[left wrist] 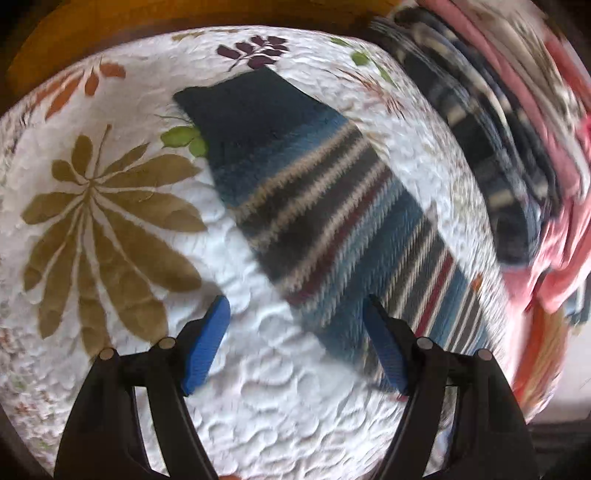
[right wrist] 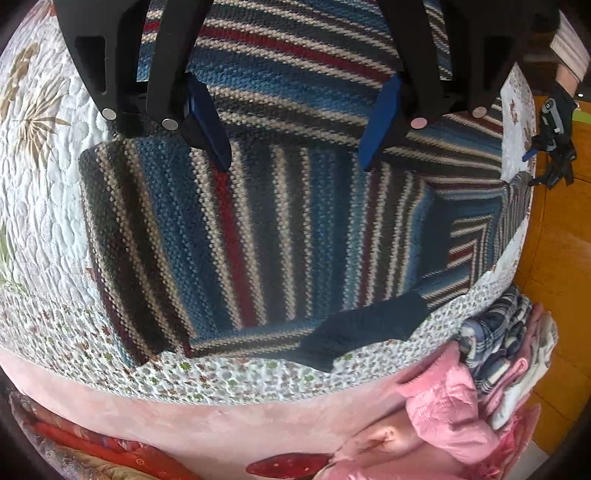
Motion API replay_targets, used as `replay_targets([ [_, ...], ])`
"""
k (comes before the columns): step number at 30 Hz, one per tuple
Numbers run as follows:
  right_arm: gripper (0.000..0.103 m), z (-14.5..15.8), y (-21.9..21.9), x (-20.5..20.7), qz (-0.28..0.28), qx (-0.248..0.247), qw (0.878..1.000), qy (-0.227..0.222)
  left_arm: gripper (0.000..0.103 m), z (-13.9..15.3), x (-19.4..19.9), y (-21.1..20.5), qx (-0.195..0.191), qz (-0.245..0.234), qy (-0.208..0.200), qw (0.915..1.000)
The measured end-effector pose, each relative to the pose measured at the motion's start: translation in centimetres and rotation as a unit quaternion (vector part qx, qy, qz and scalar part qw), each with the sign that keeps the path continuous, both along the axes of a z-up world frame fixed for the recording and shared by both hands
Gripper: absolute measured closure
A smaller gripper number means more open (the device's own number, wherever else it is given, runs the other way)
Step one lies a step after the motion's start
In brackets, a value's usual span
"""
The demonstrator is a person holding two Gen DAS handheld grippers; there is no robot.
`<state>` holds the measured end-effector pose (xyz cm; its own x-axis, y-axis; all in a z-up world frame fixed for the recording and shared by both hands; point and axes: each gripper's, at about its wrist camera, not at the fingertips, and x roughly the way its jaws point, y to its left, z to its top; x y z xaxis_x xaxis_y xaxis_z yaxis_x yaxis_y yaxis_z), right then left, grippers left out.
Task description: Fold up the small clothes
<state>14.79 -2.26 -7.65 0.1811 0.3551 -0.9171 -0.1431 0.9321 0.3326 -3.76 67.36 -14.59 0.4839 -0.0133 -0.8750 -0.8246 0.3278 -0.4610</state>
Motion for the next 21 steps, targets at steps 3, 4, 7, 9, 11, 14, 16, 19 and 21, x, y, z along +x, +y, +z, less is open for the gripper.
replay_targets([
  [3, 0.031, -0.4, -0.2, 0.2, -0.005, 0.002, 1.000, 0.003, 0.030, -0.2, 1.3, 0.1, 0.010, -0.013, 0.000, 0.9999],
  [4, 0.031, -0.4, -0.2, 0.2, -0.005, 0.002, 1.000, 0.002, 0.030, -0.4, 1.8, 0.0, 0.018, -0.022, 0.006, 0.9996],
  [7, 0.031, -0.4, 0.0, 0.1, 0.002, -0.004, 1.000, 0.001, 0.041, -0.4, 3.4, -0.5, 0.049, -0.049, 0.016, 0.9975],
  [9, 0.031, -0.4, 0.1, 0.1, 0.007, -0.008, 1.000, -0.002, 0.061, -0.1, 4.2, -1.0, 0.063, -0.072, 0.014, 0.9954],
  [11, 0.031, -0.4, 0.2, 0.2, 0.009, -0.012, 1.000, -0.005, 0.086, -0.1, 4.6, -1.0, 0.054, -0.080, -0.004, 0.9953],
  [14, 0.031, -0.4, 0.2, 0.4, 0.008, -0.013, 1.000, -0.006, 0.089, 0.6, 4.6, -1.2, 0.053, -0.063, -0.031, 0.9961],
  [16, 0.031, -0.4, 0.1, 0.4, 0.007, -0.012, 1.000, -0.005, 0.090, 1.6, 4.9, -1.8, 0.063, -0.062, -0.045, 0.9951],
  [19, 0.031, -0.3, 0.0, 0.4, 0.006, -0.013, 1.000, -0.006, 0.091, 3.4, 5.6, -2.9, 0.073, -0.068, -0.077, 0.9920],
  [21, 0.031, -0.2, -0.1, 0.5, 0.004, -0.010, 1.000, -0.007, 0.091, 4.6, 6.1, -4.2, 0.068, -0.075, -0.102, 0.9896],
])
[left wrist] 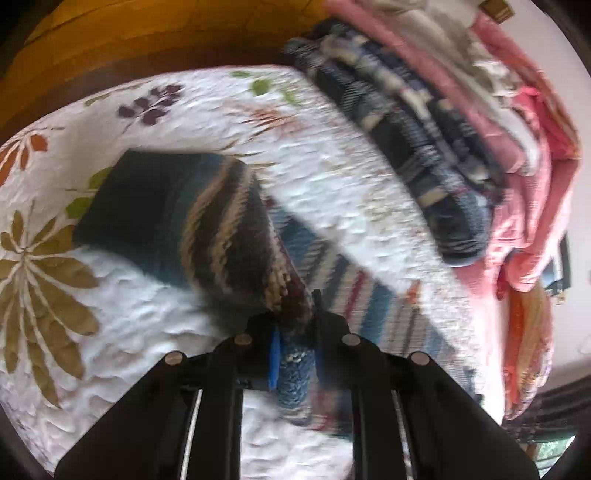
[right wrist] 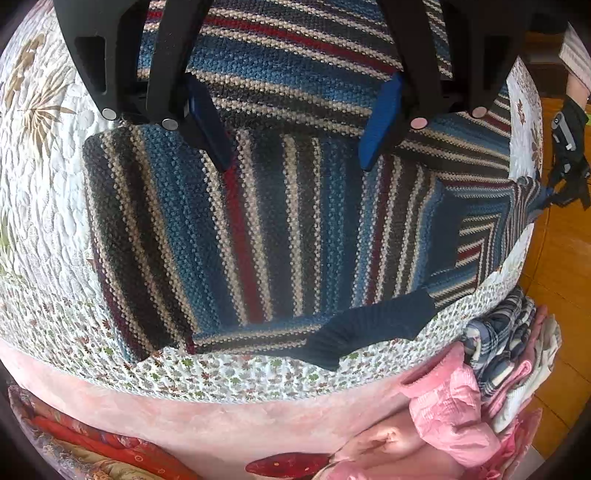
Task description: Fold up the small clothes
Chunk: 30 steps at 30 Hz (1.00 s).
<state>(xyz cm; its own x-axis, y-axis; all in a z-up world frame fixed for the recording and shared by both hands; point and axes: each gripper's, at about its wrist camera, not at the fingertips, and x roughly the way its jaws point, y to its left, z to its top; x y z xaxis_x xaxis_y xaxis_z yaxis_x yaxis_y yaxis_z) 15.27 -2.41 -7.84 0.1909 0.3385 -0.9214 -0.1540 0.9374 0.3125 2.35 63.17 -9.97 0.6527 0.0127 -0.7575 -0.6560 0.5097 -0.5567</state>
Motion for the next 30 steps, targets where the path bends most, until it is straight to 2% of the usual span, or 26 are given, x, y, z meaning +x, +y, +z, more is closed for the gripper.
replay_targets([
  [5, 0.031, 0.3, -0.1, 0.1, -0.003, 0.004, 1.000, -0.002, 0.091, 2.4, 2.1, -4.6, 0.009, -0.054, -0.026, 0.9981],
  [10, 0.031, 0.6, -0.4, 0.3, -0.007, 0.007, 1.000, -0.004, 0.091, 4.3, 4.6, -10.8, 0.010, -0.122, -0.049, 0.9913],
  [14, 0.031, 0.8, -0.6, 0.5, -0.012, 0.014, 1.000, -0.004, 0.091, 6.2, 6.7, -17.0, 0.028, -0.190, -0.073, 0.9787],
  [18, 0.031, 0.6, -0.8, 0.6, -0.012, 0.011, 1.000, -0.004, 0.091, 6.7, 8.3, -22.4, 0.038, -0.245, -0.084, 0.9651],
  [21, 0.031, 0.4, -1.0, 0.6, -0.013, 0.010, 1.000, -0.001, 0.091, 5.8, 9.0, -25.7, 0.037, -0.275, -0.080, 0.9574],
  [23, 0.031, 0.2, -1.1, 0.6, -0.013, 0.008, 1.000, 0.000, 0.091, 4.7, 9.4, -27.5, 0.028, -0.282, -0.078, 0.9558],
  [26, 0.031, -0.1, -1.2, 0.6, -0.015, 0.006, 1.000, 0.004, 0.090, 2.6, 9.6, -28.8, 0.010, -0.278, -0.073, 0.9578],
  [30, 0.031, -0.3, -1.1, 0.5, -0.015, 0.005, 1.000, 0.007, 0.090, -1.4, 10.2, -30.7, -0.017, -0.274, -0.044, 0.9605],
])
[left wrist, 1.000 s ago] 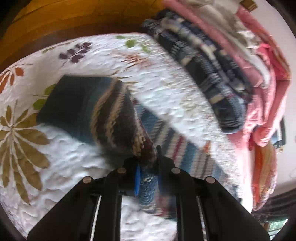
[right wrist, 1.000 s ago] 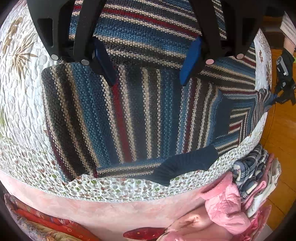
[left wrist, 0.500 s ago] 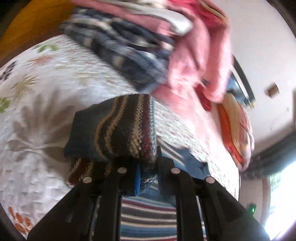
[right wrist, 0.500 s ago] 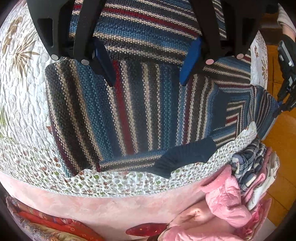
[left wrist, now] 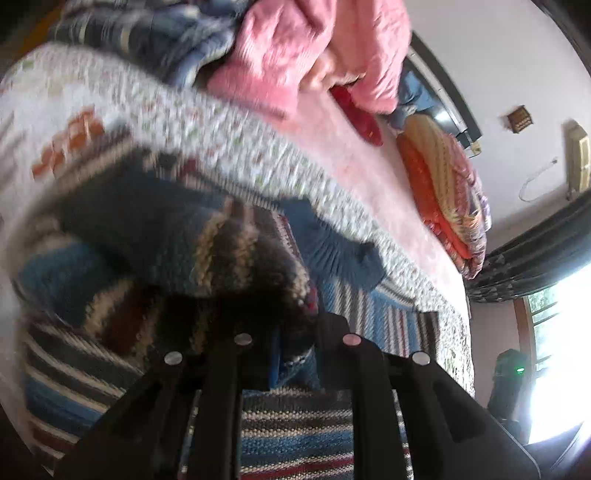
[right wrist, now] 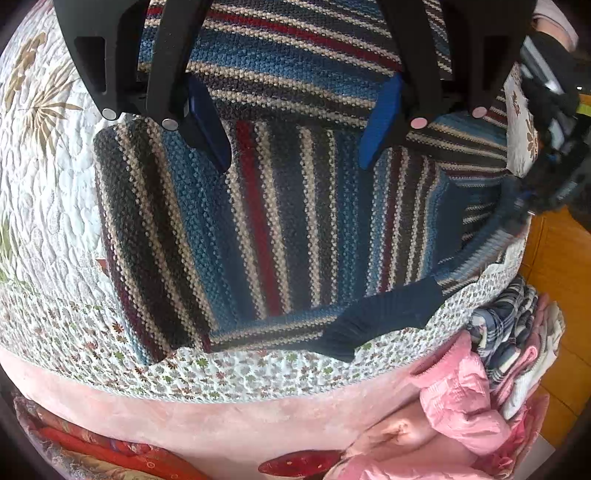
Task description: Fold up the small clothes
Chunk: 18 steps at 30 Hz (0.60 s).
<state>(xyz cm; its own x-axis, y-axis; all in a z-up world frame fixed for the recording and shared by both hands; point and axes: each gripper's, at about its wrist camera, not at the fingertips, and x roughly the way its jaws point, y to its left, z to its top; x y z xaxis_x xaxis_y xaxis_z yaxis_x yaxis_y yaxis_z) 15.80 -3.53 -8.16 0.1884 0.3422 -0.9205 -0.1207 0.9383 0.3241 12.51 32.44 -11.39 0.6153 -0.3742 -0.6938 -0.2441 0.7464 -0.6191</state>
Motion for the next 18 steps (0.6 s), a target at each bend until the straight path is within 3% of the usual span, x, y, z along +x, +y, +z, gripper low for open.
replay_targets([
  [4, 0.031, -0.1, 0.5, 0.0, 0.007, -0.007, 1.000, 0.002, 0.088, -3.2, 0.2, -0.8, 0.010, -0.009, 0.041, 0.9991],
  [7, 0.031, -0.1, 0.9, -0.1, 0.013, -0.010, 1.000, 0.002, 0.085, -3.6, -0.3, -0.9, 0.021, -0.017, 0.051, 0.9984],
  [10, 0.031, 0.1, 1.2, -0.2, 0.018, -0.009, 1.000, 0.001, 0.080, -2.2, -0.5, -0.5, 0.034, -0.029, 0.075, 0.9962],
  [15, 0.031, 0.6, 2.0, -0.5, 0.030, -0.003, 1.000, 0.001, 0.078, 1.0, -4.0, 1.3, 0.028, -0.015, 0.180, 0.9831],
  [17, 0.031, 1.0, 2.7, -0.9, 0.037, 0.002, 0.999, 0.002, 0.078, 2.8, -5.9, 2.5, 0.019, -0.012, 0.169, 0.9853],
  [18, 0.031, 1.2, 3.1, -1.1, 0.041, 0.008, 0.999, 0.005, 0.078, 3.8, -6.4, 3.1, 0.037, -0.012, 0.157, 0.9868],
])
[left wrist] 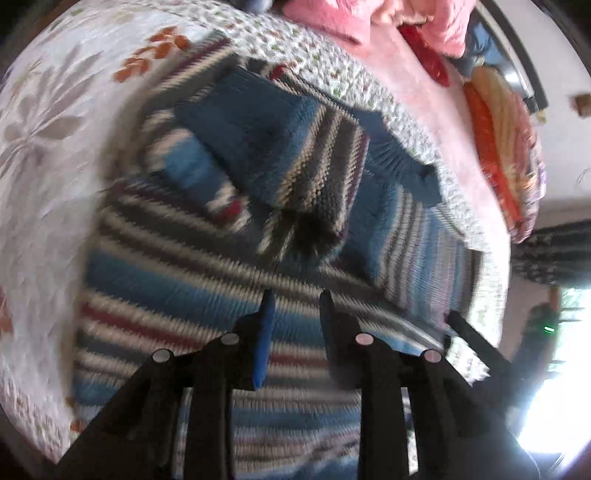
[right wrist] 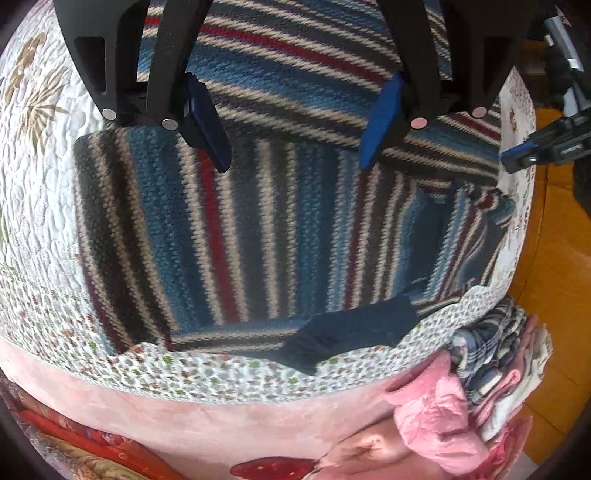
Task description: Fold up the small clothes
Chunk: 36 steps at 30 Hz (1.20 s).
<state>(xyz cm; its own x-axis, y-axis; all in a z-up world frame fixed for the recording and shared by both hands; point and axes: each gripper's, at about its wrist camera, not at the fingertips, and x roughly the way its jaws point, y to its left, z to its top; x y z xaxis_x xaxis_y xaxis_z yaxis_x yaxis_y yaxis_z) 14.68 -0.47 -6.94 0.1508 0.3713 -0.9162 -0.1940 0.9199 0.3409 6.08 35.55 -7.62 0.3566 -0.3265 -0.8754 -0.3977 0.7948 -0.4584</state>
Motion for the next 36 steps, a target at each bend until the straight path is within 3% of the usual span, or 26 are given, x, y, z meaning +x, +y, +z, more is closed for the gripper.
replay_targets([
  [3, 0.031, 0.5, 1.3, -0.7, 0.013, 0.020, 1.000, 0.010, 0.063, 1.1, -0.4, 2.2, 0.044, 0.004, -0.029, 0.9986],
  [8, 0.031, 1.7, 4.8, -2.3, 0.046, 0.038, 0.998, 0.015, 0.065, -1.9, 1.7, 6.1, 0.110, 0.016, 0.004, 0.9938],
  [12, 0.031, 2.4, 7.7, -1.4, 0.036, 0.080, 0.996, 0.025, 0.066, -5.9, 2.7, 6.8, 0.140, -0.022, 0.055, 0.9884],
  [16, 0.031, 1.9, 11.7, 0.8, 0.025, 0.087, 0.995, 0.041, 0.065, -7.3, 2.7, 7.7, 0.147, -0.022, 0.070, 0.9864],
  [20, 0.030, 0.2, 16.4, 2.3, 0.024, 0.087, 0.993, 0.073, 0.064, -5.5, 2.3, 9.4, 0.111, 0.014, 0.046, 0.9926],
  [24, 0.030, -2.5, 19.7, 3.1, 0.018, 0.055, 0.993, 0.101, 0.062, -4.5, 1.8, 10.9, 0.121, 0.036, 0.040, 0.9913],
  [25, 0.033, -2.9, 20.0, 3.1, 0.017, 0.059, 0.992, 0.106, 0.061, -4.6, 1.6, 11.0, 0.117, 0.038, 0.041, 0.9915],
  [27, 0.063, -3.2, 20.5, 3.2, 0.018, 0.071, 0.991, 0.109, 0.061, -4.7, 1.5, 11.1, 0.109, 0.044, 0.045, 0.9920],
  [29, 0.075, -3.0, 20.7, 3.2, 0.016, 0.074, 0.991, 0.111, 0.061, -4.5, 1.5, 11.6, 0.106, 0.053, 0.044, 0.9920],
  [36, 0.081, 2.7, 18.3, 3.8, 0.035, 0.058, 0.997, 0.036, 0.059, -2.5, 1.5, 10.6, 0.096, 0.063, 0.006, 0.9934],
])
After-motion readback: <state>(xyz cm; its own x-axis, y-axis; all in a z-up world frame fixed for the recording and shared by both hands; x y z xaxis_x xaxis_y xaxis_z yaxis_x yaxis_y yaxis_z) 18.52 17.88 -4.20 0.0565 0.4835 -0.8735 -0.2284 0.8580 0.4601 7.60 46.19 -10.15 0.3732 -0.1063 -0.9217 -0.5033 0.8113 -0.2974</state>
